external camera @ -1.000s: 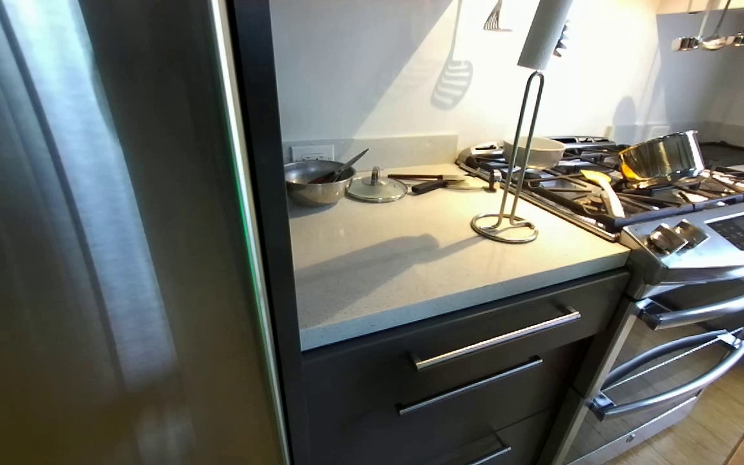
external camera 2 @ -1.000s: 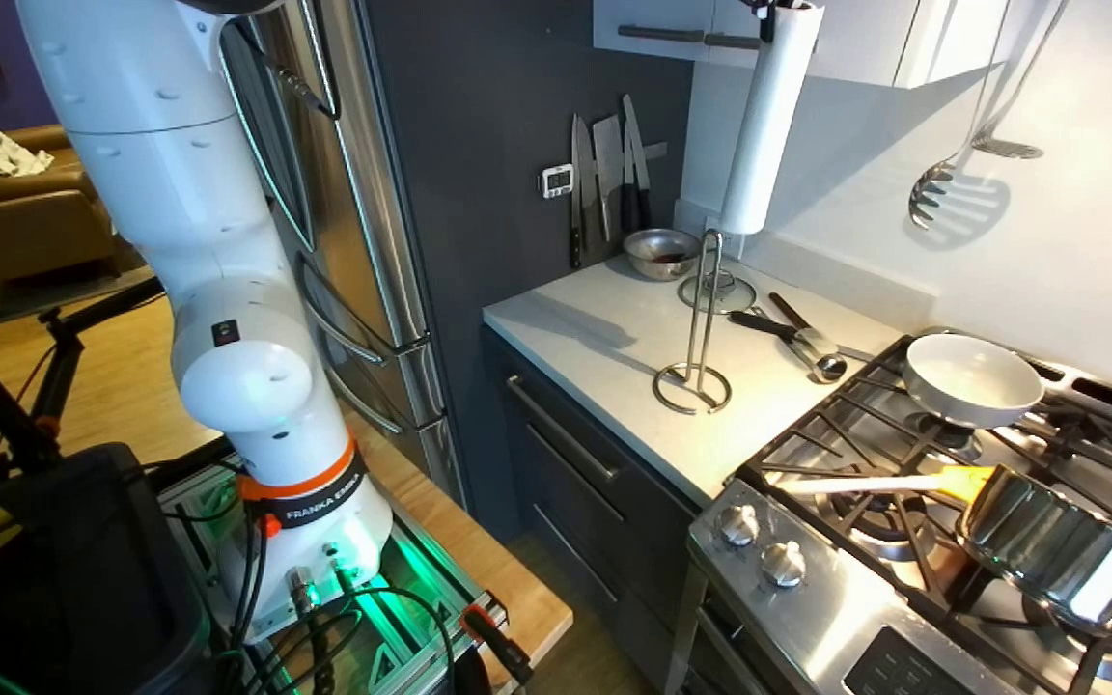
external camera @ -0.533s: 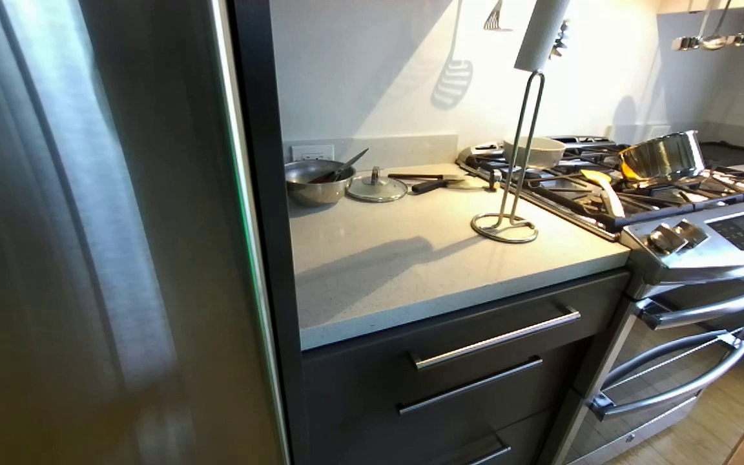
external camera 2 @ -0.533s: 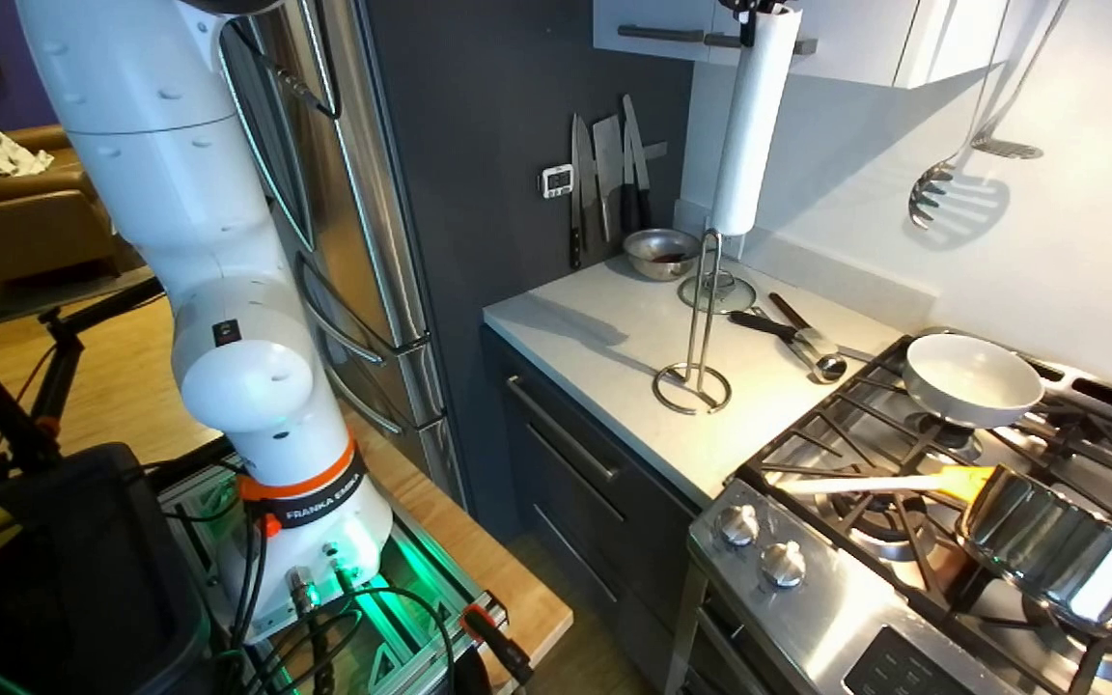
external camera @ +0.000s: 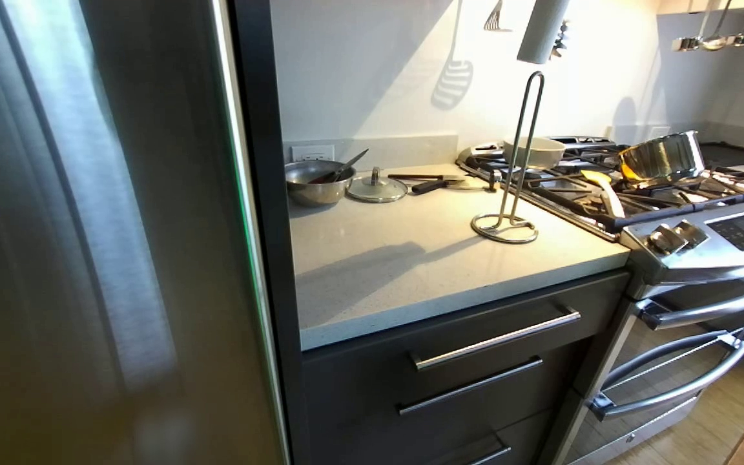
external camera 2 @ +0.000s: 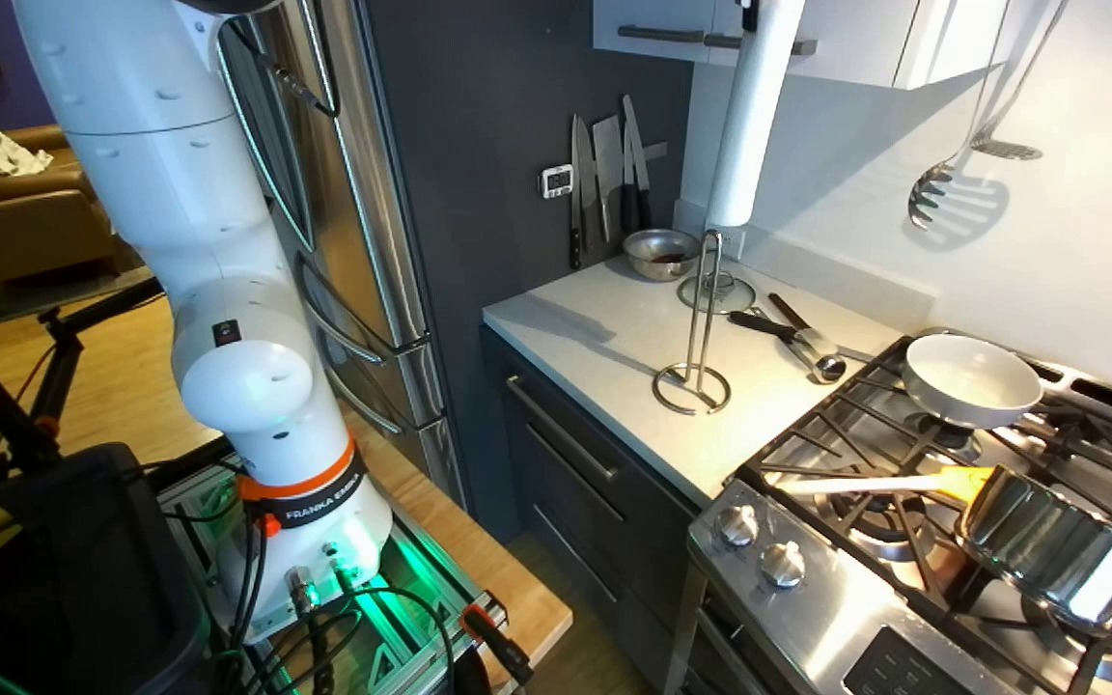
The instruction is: Put the paper towel roll on the silver stand
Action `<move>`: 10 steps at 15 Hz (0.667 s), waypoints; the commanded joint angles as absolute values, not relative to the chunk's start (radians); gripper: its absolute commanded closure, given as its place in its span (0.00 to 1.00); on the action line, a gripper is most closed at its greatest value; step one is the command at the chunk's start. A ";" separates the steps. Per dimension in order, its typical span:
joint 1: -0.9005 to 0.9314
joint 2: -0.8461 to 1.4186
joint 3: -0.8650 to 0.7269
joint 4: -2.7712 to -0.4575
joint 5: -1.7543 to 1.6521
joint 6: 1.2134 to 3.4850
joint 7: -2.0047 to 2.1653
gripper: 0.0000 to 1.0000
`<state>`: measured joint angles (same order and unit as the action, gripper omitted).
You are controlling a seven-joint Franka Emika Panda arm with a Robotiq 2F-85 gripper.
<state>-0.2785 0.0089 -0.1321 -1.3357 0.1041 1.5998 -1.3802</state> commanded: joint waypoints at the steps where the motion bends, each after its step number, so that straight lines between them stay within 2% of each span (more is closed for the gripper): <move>1: -0.282 0.003 -0.136 -1.329 0.095 1.565 -1.412 0.98; 10: -0.279 0.022 -0.133 -1.335 0.075 1.533 -1.432 0.98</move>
